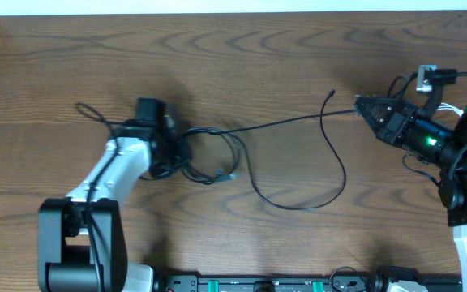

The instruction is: Untangle cables

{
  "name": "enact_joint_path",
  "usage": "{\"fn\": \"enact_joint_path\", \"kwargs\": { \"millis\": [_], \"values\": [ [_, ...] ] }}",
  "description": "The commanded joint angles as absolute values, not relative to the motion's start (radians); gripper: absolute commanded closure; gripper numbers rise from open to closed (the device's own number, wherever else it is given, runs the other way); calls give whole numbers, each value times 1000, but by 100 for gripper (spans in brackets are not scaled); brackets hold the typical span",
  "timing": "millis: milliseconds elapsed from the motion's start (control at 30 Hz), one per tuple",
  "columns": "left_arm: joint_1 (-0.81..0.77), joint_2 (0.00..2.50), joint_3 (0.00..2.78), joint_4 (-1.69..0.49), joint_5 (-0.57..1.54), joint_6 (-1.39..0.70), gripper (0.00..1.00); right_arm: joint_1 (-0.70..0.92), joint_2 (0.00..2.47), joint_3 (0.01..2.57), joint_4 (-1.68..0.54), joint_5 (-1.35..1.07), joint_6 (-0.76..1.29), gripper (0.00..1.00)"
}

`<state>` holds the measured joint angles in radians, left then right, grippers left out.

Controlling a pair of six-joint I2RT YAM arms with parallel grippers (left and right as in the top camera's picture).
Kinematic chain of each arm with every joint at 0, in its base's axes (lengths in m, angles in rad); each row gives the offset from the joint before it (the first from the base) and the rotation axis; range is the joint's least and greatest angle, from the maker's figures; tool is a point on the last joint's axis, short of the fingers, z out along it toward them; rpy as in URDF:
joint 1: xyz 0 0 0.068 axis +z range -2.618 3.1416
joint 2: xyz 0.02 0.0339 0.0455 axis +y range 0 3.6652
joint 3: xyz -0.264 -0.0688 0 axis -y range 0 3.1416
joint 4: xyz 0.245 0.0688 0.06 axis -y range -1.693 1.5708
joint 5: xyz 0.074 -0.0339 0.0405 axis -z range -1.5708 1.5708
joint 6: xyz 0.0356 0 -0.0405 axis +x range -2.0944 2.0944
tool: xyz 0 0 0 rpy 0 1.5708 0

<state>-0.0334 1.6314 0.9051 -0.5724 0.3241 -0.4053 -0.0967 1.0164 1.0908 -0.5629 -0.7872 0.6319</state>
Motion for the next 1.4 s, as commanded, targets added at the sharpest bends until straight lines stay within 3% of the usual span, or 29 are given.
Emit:
{"fn": "enact_joint_path", "kwargs": {
  "millis": [0, 400, 667, 1033, 1200, 1267, 1300, 1367],
  "values": [
    [97, 1621, 900, -598, 271, -397, 92, -145, 1002, 1101, -557, -770, 593, 99],
    [397, 1621, 881, -661, 286, -416, 92, -154, 1007, 1101, -551, -761, 589, 99],
    [393, 1621, 875, -646, 328, -389, 92, -154, 1077, 1101, -609, -726, 530, 99],
    [394, 1621, 875, -647, 189, -436, 92, -164, 1293, 1148, -843, -561, 416, 99],
    [394, 1621, 874, -655, 190, -435, 88, -167, 1406, 1236, -978, -364, 338, 99],
    [392, 1621, 872, -655, 197, -435, 83, -167, 1439, 1262, -1013, -301, 326, 99],
    [389, 1621, 871, -655, 203, -435, 59, -167, 1453, 1269, -1021, -283, 322, 99],
    [380, 1621, 870, -654, 220, -434, 31, -169, 1471, 1270, -1025, -264, 319, 99]
  ]
}}
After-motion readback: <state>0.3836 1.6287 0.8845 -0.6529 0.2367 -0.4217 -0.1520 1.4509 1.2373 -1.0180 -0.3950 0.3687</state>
